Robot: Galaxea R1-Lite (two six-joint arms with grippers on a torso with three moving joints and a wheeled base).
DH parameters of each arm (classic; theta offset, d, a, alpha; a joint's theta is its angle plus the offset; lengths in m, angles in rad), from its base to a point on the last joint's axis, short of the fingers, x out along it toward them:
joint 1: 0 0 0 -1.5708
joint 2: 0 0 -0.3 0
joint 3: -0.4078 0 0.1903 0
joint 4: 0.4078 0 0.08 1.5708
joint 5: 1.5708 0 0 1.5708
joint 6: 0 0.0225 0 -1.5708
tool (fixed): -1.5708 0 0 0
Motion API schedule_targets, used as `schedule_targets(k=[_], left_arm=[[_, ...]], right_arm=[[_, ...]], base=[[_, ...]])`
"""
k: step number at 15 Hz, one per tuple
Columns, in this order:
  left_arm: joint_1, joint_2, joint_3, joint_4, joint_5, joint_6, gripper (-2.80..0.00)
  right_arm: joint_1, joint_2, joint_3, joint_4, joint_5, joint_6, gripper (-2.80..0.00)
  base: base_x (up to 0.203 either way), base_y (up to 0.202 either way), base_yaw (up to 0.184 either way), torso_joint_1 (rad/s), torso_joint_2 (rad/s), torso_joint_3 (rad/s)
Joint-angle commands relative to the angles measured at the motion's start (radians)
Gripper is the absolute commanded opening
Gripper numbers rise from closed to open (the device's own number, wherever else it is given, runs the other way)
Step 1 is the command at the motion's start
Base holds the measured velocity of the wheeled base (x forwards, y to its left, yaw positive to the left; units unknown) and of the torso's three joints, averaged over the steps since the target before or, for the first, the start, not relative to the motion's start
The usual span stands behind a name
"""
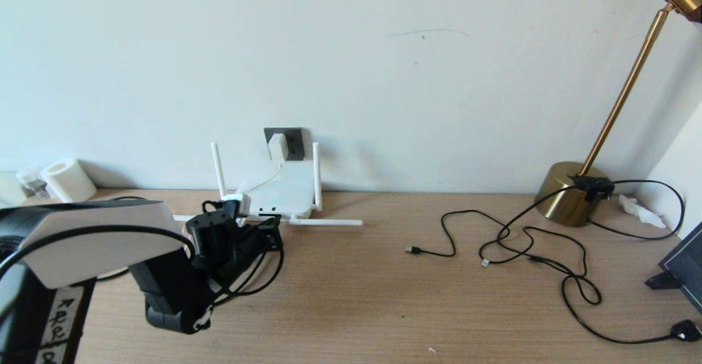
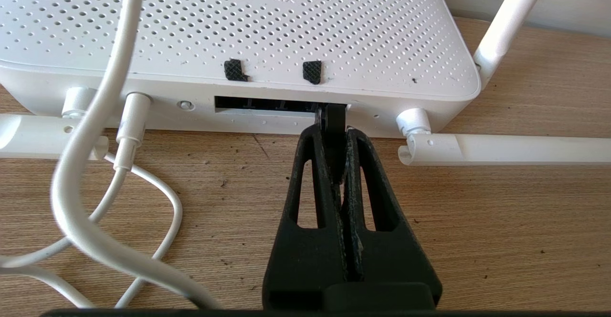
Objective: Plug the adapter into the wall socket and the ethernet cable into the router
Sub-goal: Plug cable into router interface
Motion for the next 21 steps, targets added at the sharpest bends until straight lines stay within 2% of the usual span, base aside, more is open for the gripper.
schedule_targets(k=[1,9,21], left_arm=[[0.000,-0.001,-0.002,-0.008,0.001,-0.001,-2.80],[0.000,-0.019,-0.024,0.054,-0.001,-0.001,-2.80],[-0.001,-0.029,-0.025,0.055,-0.001,-0.001,-2.80]], right_arm=[[0.000,0.000,0.000,0.000,0.000,0.000,0.00],[0.000,0.000,0.000,0.000,0.000,0.000,0.00],[0.000,0.000,0.000,0.000,0.000,0.000,0.00]], base=[[0.000,0.000,0.000,0.000,0.00,0.000],[0.000,0.000,0.000,0.000,0.00,0.000],[0.000,0.000,0.000,0.000,0.00,0.000]])
